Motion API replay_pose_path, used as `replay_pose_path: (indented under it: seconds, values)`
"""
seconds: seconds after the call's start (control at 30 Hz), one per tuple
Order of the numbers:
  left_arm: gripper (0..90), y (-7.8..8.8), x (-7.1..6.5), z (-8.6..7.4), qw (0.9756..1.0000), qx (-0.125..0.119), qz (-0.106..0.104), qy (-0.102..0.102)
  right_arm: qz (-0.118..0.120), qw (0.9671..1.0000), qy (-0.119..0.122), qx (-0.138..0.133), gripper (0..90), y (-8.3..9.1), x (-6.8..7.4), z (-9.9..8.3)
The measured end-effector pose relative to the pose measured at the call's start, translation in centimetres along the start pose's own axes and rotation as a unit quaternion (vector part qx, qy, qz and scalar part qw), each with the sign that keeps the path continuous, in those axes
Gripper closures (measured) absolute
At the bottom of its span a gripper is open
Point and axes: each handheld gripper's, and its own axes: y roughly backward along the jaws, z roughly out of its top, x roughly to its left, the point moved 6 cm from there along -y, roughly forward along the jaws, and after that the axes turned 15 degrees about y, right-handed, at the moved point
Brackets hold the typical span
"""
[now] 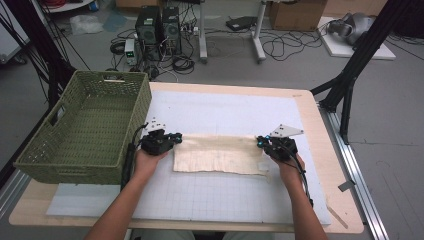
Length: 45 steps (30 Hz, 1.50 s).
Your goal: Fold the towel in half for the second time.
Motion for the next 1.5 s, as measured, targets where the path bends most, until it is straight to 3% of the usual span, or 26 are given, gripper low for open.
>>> replay_pose_path:
  seconds: [0.1, 0.3, 0.43, 0.53, 0.93, 1.03, 1.17, 1.33, 1.5]
  values:
    - [83.9, 0.7, -0.4, -0.3, 0.9999, -0.006, -0.009, 0.003, 0.001, 0.9999, 0.013, -0.01, 84.9, 0.8, 0.5, 0.2]
    - [83.7, 2.2, -2.3, -0.1, 0.9993, -0.002, -0.028, -0.026, 0.012, 0.9995, 0.023, -0.018, 84.8, 2.3, 2.0, -0.8]
    - [83.7, 2.9, -2.9, -0.8, 0.999, 0.003, -0.033, -0.031, 0.018, 0.9991, 0.032, -0.022, 84.8, 3.3, 2.9, -1.4]
    - [83.7, 3.3, -3.1, -1.7, 0.9987, 0.012, -0.033, -0.038, 0.022, 0.9986, 0.043, -0.021, 84.5, 4.0, 3.6, -1.3]
    - [80.0, 3.9, -2.9, -4.5, 0.9986, 0.031, -0.027, -0.034, 0.046, 0.9965, 0.07, 0.004, 84.3, 4.9, 6.1, -2.3]
    - [67.5, 4.3, -3.0, -4.2, 0.9992, 0.023, -0.027, -0.019, 0.045, 0.9963, 0.072, 0.01, 84.1, 5.0, 6.3, -2.6]
    - [53.6, 5.1, -3.6, -3.1, 0.9991, -0.005, -0.042, -0.006, 0.041, 0.9967, 0.069, 0.009, 83.8, 5.2, 6.2, -2.7]
    - [53.5, 5.6, -4.5, -2.0, 0.9978, -0.035, -0.055, -0.009, 0.038, 0.997, 0.067, 0.006, 83.8, 5.3, 6.0, -2.5]
    - [59.5, 4.6, -5.0, -2.6, 0.998, -0.011, -0.059, -0.017, 0.037, 0.9969, 0.069, 0.005, 83.7, 5.1, 6.0, -2.5]
